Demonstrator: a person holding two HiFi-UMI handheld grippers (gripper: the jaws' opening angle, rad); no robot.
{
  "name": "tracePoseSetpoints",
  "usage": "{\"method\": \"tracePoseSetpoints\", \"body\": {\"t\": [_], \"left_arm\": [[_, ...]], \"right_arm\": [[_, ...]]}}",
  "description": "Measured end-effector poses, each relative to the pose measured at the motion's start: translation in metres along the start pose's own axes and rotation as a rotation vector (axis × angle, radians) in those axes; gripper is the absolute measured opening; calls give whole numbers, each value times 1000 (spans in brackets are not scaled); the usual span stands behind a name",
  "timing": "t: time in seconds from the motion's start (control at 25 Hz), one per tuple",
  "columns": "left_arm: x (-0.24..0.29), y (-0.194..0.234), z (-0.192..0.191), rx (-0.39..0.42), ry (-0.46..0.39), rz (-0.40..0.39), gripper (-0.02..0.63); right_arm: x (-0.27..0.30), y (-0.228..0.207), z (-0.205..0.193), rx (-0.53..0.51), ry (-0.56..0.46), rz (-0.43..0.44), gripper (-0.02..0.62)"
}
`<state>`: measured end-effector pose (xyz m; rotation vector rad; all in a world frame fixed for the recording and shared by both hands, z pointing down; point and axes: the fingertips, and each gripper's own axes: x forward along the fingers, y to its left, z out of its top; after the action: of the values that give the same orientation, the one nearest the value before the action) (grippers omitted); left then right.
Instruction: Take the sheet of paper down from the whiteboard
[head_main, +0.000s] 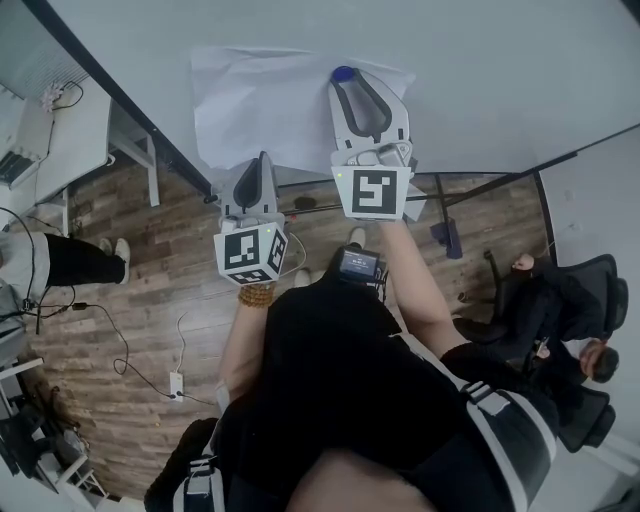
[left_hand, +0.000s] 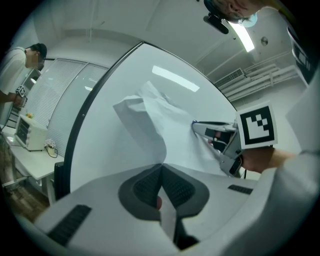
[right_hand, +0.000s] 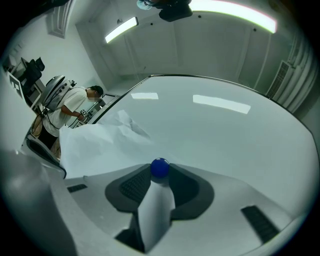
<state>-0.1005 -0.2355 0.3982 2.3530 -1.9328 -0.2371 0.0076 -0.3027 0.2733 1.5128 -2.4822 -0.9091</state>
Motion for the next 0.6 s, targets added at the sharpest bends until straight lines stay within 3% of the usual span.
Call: {"method": "tracePoseSetpoints", "body": {"t": [0.6], "left_arm": [[-1, 13, -6, -7, 17, 37, 9]], "right_arm": [[-1, -1, 2, -7, -15, 5, 114]]}}
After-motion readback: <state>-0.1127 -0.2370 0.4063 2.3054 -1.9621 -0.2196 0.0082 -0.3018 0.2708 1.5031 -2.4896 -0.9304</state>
